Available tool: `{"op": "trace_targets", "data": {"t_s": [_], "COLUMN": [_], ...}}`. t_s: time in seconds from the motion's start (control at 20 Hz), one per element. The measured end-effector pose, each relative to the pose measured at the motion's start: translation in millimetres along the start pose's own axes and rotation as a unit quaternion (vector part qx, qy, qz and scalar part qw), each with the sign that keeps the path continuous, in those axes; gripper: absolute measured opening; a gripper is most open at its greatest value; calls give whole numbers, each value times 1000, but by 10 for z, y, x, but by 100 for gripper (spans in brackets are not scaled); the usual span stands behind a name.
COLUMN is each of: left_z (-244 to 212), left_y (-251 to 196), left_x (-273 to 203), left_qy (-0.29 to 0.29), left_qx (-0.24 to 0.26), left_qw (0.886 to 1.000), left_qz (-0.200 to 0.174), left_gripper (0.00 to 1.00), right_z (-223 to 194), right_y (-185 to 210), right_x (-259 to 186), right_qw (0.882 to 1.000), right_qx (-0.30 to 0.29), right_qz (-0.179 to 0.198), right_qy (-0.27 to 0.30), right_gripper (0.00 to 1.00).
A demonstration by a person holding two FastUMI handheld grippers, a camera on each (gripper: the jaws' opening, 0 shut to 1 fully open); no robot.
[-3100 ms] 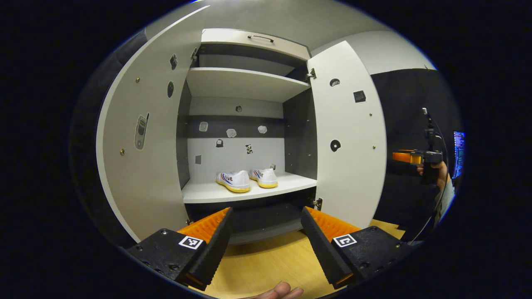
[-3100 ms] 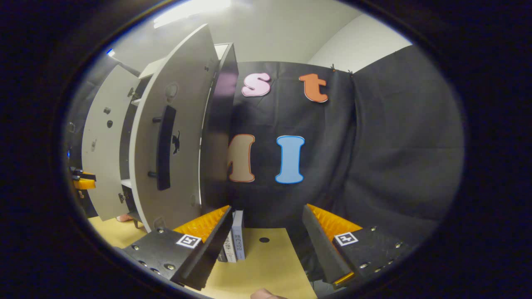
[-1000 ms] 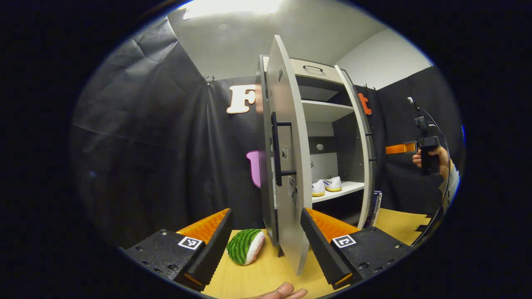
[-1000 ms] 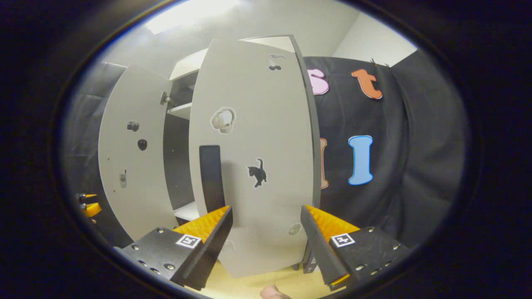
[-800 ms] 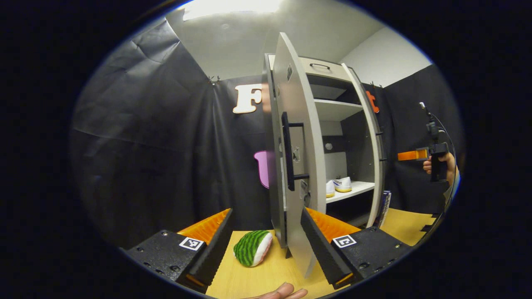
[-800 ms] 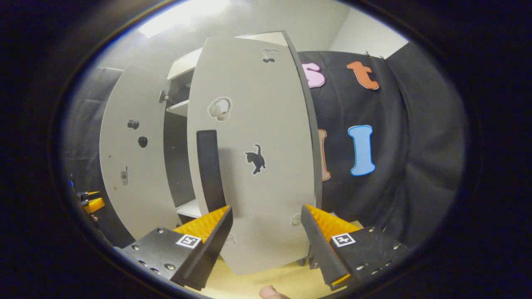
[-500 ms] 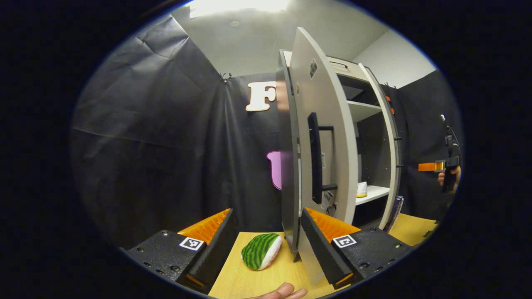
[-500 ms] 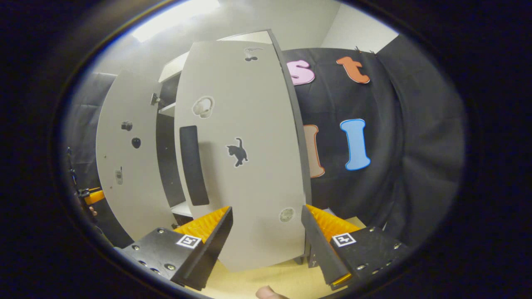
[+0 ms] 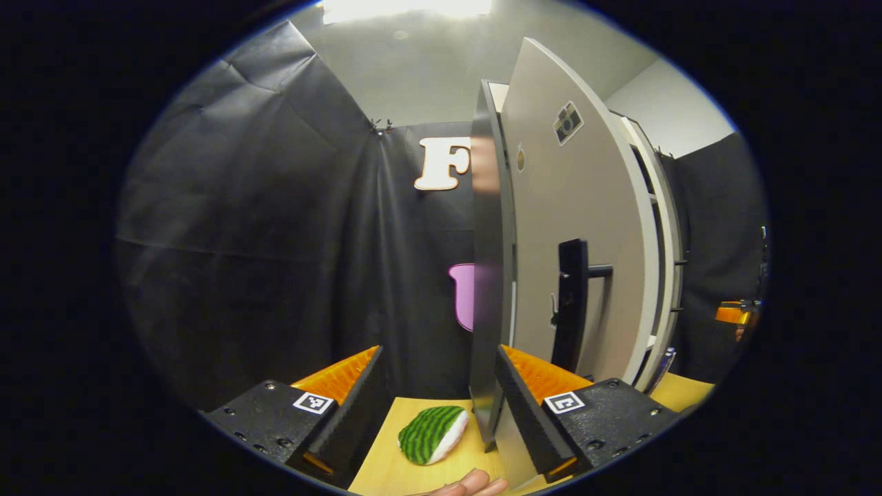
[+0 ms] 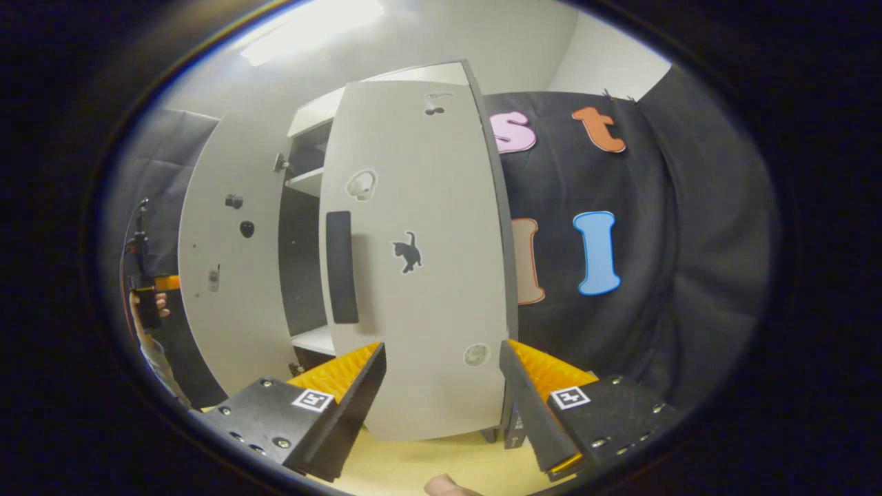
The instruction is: Grab one shoe with the right hand and put it into the shoe cabinet, grab the other shoe with the left hand and put it into the shoe cabinet; then close the right door with the right hand and the left door with the left hand.
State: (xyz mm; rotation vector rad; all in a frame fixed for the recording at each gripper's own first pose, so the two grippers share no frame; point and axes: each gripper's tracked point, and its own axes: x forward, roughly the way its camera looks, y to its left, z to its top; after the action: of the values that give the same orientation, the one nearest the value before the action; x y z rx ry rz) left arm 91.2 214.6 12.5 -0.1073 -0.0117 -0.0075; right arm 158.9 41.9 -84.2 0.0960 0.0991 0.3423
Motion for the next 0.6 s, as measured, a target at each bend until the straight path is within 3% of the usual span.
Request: {"op": "trace_targets", "data": {"t_s": [0.15, 0.4, 0.6], "left_z": [23, 14, 3], "left_y": [-80, -368, -569], "left_x": [-19, -1, 3], "left_qy": [16, 43, 54], "left_qx": [10, 10, 8], "left_qw": [1000, 999, 999], "left_qz": [24, -1, -4], "left_gripper": [85, 83, 83], "right_z": [-77, -147, -199], "right_y": [74, 123, 140], "right_x": [-83, -197, -258], "right_qw": [1000, 999, 999], "right_qx": [-2, -33, -25], "right_qz": [11, 22, 31], "right_qy": [-1, -7, -9], "right_gripper": [98, 99, 98]}}
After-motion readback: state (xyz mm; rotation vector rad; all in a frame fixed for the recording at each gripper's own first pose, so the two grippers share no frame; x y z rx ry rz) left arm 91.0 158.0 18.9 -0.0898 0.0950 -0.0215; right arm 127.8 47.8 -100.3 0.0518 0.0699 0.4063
